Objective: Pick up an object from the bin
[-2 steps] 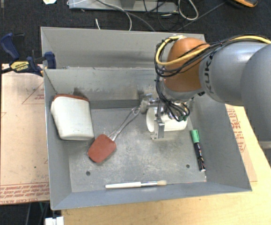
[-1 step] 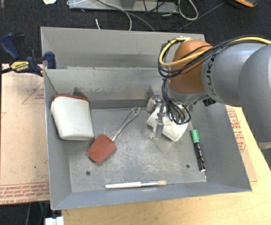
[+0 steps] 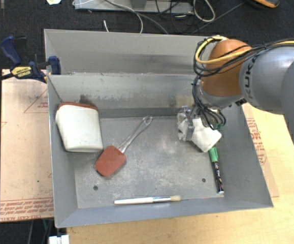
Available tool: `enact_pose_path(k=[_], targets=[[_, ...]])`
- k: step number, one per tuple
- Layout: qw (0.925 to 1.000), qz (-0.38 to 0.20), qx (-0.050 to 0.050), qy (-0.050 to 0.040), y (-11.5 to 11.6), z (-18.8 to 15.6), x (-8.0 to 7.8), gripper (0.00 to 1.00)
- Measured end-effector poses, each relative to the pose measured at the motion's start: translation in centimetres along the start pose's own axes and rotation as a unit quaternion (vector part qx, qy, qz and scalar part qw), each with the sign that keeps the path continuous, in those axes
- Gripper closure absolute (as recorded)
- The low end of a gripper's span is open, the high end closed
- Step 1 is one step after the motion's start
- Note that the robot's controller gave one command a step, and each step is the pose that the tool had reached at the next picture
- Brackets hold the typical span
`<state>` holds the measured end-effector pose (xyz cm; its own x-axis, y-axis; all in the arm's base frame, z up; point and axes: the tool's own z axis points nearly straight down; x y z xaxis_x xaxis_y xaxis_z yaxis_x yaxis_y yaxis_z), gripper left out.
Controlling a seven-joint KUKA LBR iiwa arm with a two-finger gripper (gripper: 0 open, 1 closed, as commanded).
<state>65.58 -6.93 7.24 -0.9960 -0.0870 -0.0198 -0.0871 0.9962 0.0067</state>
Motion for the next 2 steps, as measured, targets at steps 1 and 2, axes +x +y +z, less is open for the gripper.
enact_pose_path(k=[1,2], targets=[[1.0000,0.000,0.000,-0.0001,0.0,0.0,0.0,1.00],[1.0000,0.002,0.000,0.0026,-0.3,-5.3,0.2,1.00]])
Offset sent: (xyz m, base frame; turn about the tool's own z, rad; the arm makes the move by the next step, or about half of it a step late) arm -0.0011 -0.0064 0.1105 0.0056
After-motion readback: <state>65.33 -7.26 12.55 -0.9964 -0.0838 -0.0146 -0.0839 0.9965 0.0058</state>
